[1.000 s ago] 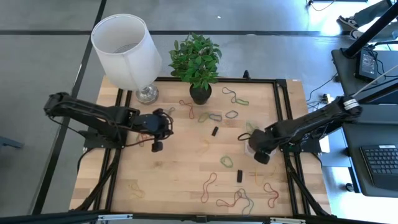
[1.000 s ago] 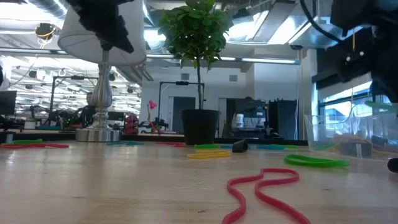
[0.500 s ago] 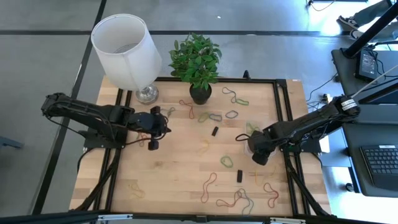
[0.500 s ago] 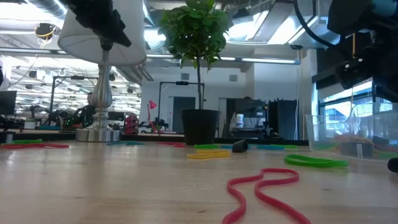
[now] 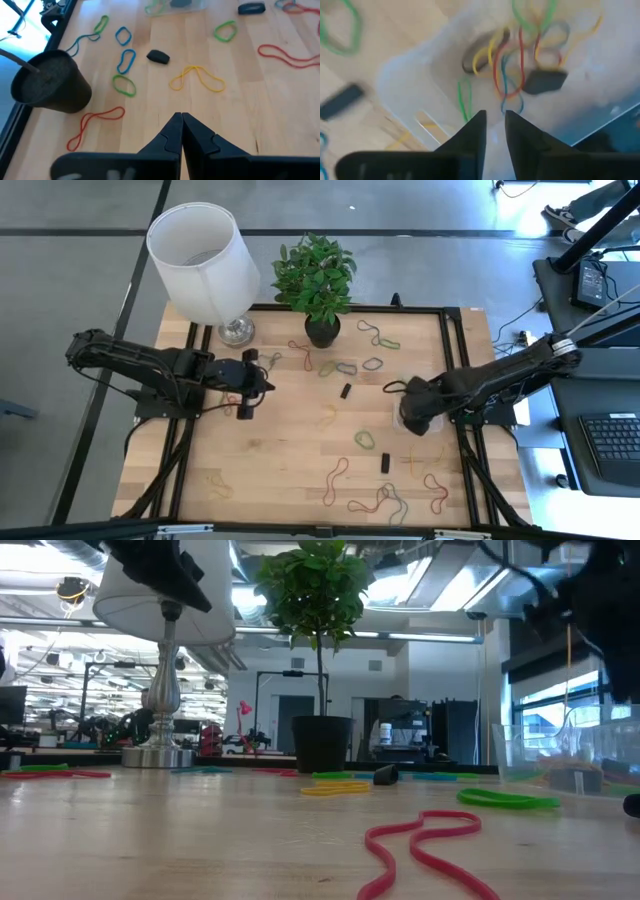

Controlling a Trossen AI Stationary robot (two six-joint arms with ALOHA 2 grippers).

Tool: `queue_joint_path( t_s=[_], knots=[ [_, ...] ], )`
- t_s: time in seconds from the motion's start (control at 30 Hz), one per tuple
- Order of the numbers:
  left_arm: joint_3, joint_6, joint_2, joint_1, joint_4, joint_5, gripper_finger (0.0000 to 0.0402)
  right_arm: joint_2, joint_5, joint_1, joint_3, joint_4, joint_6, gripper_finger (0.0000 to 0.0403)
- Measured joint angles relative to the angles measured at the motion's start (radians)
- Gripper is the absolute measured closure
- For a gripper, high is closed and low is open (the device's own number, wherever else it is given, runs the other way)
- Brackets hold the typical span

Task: Pick and place rubber bands into bin
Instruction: Put the red rubber band into the transparent bin

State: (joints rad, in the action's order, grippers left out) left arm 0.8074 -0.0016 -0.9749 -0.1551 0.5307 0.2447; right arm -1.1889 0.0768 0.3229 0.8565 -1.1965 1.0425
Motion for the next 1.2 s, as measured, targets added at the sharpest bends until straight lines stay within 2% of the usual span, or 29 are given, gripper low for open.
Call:
queue_joint_path(
  t_s=[0.13, 0.27, 0.43, 0.73, 0.83, 1.0, 1.2],
  knots=[
    [0.011, -0.058, -0.016, -0.015, -0.008, -0.001, 0.0399, 0.078, 0.107, 0.046, 0.026, 0.021, -0.001, 0.0355],
    [0.071, -0.093, -0.088, -0.086, -0.011, 0.025, 0.04, 0.189, 0.219, 0.141, 0.01, 0.064, 0.028, 0.0381],
    [0.198, -0.151, -0.271, -0.17, -0.008, 0.13, 0.0399, 0.298, 0.31, 0.251, 0.002, 0.117, 0.049, 0.0398],
    [0.467, -0.337, -0.638, -0.205, -0.006, 0.156, 0.0389, 0.343, 0.337, 0.324, 0.0, 0.25, -0.16, 0.0388],
    [0.56, -0.442, -0.748, -0.205, -0.005, 0.133, 0.0368, 0.34, 0.335, 0.334, 0.0, 0.273, -0.232, 0.0395],
    [0.698, -0.6, -0.906, -0.206, -0.006, 0.103, 0.0315, 0.341, 0.333, 0.35, 0.0, 0.278, -0.264, 0.0399],
    [0.819, -0.637, -1.079, -0.213, -0.003, 0.093, 0.0254, 0.34, 0.332, 0.371, 0.0, 0.282, -0.289, 0.0385]
  ],
)
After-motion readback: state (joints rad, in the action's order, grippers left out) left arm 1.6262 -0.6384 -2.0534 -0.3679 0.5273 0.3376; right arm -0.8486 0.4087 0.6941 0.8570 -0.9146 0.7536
